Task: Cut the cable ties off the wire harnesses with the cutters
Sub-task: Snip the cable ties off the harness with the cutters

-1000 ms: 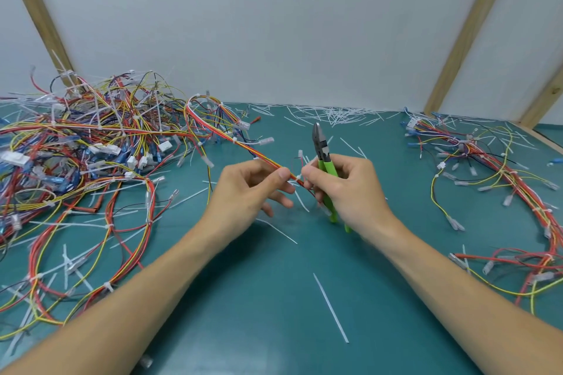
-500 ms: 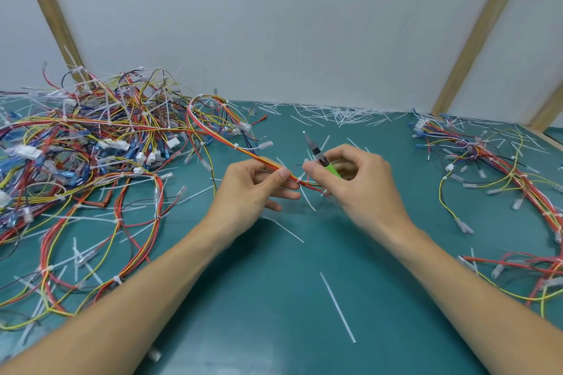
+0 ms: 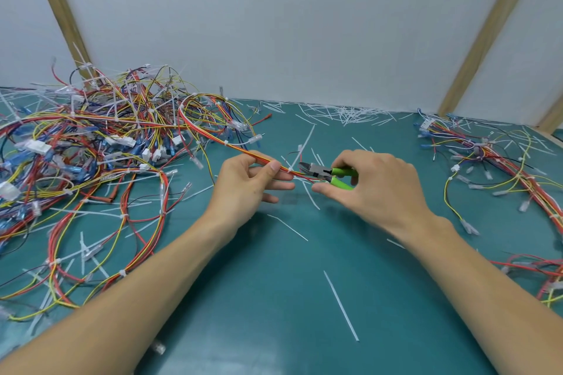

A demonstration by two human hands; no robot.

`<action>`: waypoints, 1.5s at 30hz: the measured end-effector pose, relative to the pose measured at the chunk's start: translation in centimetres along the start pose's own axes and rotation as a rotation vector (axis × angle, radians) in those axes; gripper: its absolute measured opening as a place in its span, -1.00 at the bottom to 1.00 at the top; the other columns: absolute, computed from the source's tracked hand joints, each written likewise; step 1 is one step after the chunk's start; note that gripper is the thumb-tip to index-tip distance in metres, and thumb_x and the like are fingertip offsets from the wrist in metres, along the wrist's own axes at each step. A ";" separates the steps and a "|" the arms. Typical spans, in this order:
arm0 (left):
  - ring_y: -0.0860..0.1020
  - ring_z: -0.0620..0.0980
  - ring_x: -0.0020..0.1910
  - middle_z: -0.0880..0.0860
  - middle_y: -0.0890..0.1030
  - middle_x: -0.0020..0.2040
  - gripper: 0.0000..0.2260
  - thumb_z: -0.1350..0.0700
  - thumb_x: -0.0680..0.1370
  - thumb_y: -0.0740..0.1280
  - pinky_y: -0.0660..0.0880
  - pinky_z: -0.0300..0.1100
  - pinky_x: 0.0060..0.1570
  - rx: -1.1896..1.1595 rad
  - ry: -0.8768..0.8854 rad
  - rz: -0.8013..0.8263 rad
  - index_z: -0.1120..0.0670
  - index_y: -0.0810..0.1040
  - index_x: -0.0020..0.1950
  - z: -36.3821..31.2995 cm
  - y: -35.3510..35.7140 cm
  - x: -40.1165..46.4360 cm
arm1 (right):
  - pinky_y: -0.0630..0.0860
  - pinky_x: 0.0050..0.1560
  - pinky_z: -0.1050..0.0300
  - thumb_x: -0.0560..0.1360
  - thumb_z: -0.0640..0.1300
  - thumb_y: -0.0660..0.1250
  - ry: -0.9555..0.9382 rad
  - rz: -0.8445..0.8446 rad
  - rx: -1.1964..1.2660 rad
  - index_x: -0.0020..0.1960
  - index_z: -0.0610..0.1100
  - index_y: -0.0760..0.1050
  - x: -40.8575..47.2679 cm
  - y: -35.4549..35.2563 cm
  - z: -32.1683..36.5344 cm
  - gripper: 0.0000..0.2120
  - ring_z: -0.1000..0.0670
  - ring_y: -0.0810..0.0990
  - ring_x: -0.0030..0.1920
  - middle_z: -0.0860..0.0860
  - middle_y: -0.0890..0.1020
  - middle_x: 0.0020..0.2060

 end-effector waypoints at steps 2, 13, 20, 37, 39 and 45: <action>0.73 0.03 -0.13 0.09 0.74 -0.15 -0.88 0.16 0.66 0.29 0.61 -0.22 -0.32 0.011 0.005 0.005 0.21 0.54 0.01 0.1 0.0 0.0 | 0.35 -0.27 0.12 0.36 0.48 0.36 -0.006 0.011 -0.008 -0.12 0.07 0.55 0.0 0.2 0.1 -0.53 0.02 0.60 -0.19 0.19 0.59 -0.27; 0.73 0.03 -0.12 0.10 0.74 -0.15 -0.89 0.17 0.66 0.29 0.60 -0.23 -0.30 0.029 0.022 0.048 0.19 0.54 0.00 0.2 0.5 0.1 | 0.43 -0.23 0.11 0.38 0.48 0.35 -0.002 0.046 -0.007 -0.16 0.08 0.55 -0.1 0.6 0.3 -0.54 0.01 0.60 -0.18 0.16 0.62 -0.26; 0.73 0.04 -0.15 0.09 0.74 -0.17 -0.88 0.17 0.65 0.30 0.60 -0.23 -0.31 0.043 0.055 0.014 0.21 0.55 -0.01 0.0 0.3 0.1 | 0.36 -0.31 0.14 0.38 0.43 0.40 0.007 0.043 0.007 -0.20 0.05 0.59 -0.1 0.4 0.8 -0.57 -0.04 0.55 -0.26 0.11 0.61 -0.37; 0.73 0.05 -0.19 0.09 0.74 -0.19 -0.88 0.17 0.65 0.31 0.58 -0.25 -0.33 0.061 0.069 -0.003 0.20 0.55 -0.03 0.1 0.3 0.1 | 0.30 -0.39 0.11 0.45 0.39 0.33 0.034 0.140 -0.015 -0.20 0.02 0.65 0.0 0.4 1.1 -0.56 -0.07 0.48 -0.31 -0.02 0.54 -0.44; 0.73 0.05 -0.19 0.09 0.74 -0.19 -0.88 0.17 0.65 0.31 0.58 -0.25 -0.33 0.063 0.066 -0.001 0.20 0.55 -0.03 0.1 0.3 0.1 | 0.28 -0.40 0.11 0.45 0.38 0.33 0.033 0.135 -0.011 -0.22 0.00 0.63 0.0 0.4 1.1 -0.56 -0.07 0.47 -0.32 -0.03 0.53 -0.44; 0.73 0.05 -0.19 0.09 0.74 -0.19 -0.89 0.18 0.65 0.31 0.59 -0.24 -0.32 0.067 0.057 0.001 0.20 0.54 -0.03 0.1 0.4 0.1 | 0.23 -0.40 0.12 0.45 0.38 0.34 0.032 0.124 -0.021 -0.24 0.00 0.62 0.0 0.4 1.1 -0.55 -0.08 0.46 -0.32 -0.03 0.52 -0.45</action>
Point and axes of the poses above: each hand's wrist, its own x-axis towards the middle knuckle, its own y-axis out of the palm, z = x × y, the point moved 5 cm from there along x, towards the middle knuckle
